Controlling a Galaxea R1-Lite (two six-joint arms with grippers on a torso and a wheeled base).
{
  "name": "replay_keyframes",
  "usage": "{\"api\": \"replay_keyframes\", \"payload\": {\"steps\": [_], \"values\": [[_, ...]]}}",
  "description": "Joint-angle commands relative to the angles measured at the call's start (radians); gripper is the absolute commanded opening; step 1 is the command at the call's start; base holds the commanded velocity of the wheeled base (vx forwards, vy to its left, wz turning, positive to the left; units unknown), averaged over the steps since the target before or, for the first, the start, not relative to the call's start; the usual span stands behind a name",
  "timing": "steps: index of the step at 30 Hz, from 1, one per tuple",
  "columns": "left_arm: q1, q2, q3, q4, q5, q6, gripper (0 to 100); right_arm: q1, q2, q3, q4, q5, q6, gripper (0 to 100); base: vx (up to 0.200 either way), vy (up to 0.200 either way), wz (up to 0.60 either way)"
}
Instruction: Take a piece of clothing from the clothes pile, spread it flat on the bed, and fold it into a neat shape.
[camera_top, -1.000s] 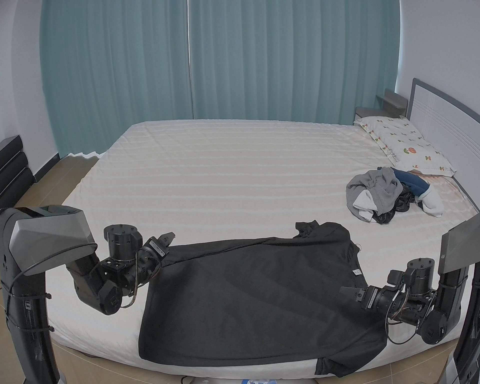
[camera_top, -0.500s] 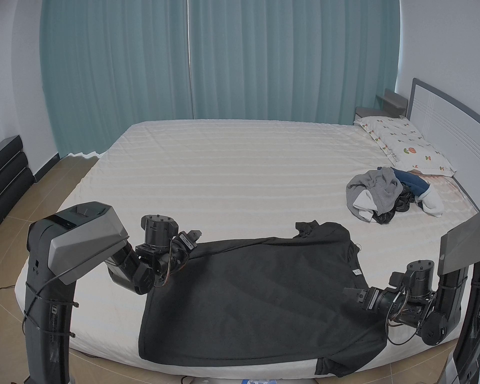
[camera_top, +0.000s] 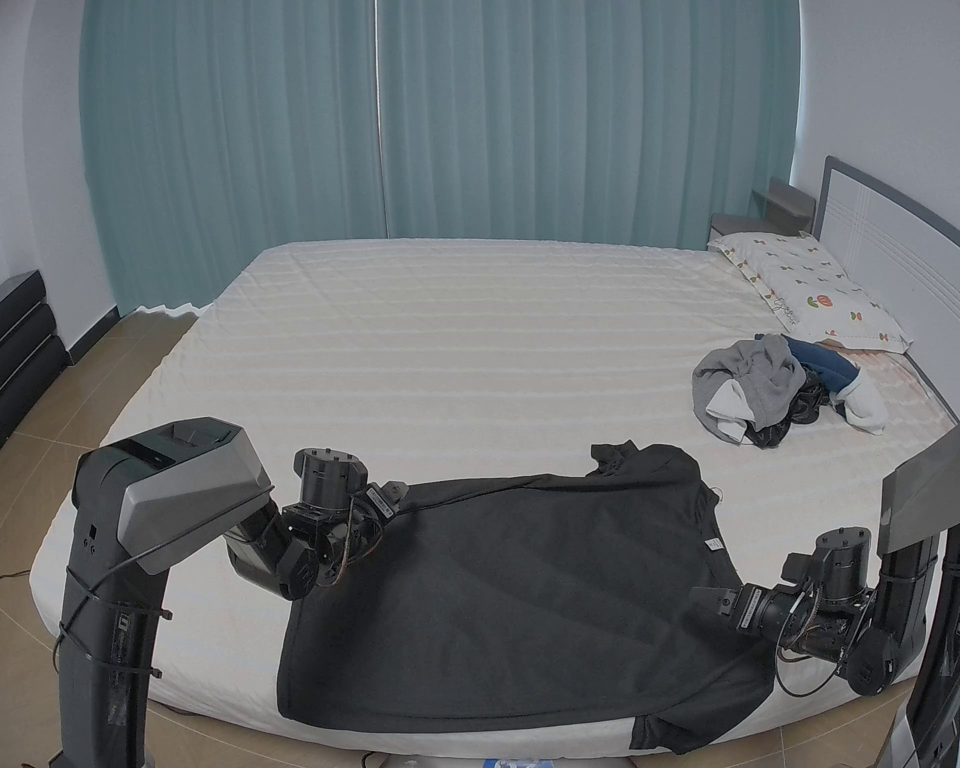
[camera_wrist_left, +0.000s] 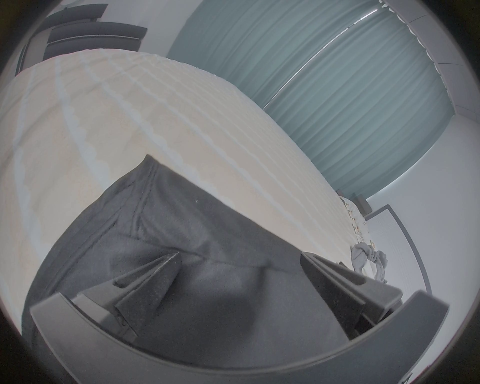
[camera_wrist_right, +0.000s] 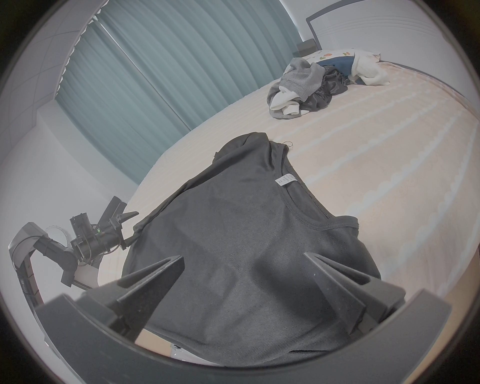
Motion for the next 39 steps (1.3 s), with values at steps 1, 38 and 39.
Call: {"api": "replay_keyframes", "payload": {"steps": [1,38,39], "values": [[0.046,0.064,-0.130,0.010,0.017,0.007,100,0.005,0.000,-0.001,-0.010,-0.001,-0.001,100,0.000,0.000,0.00],[0.169,0.153,-0.260,-0.130,0.018,0.028,100,0.005,0.000,-0.012,-0.010,0.002,0.000,100,0.000,0.000,0.00],[0.169,0.161,-0.262,-0.133,0.018,0.040,100,0.005,0.000,-0.011,-0.010,0.002,0.002,100,0.000,0.000,0.00]]}}
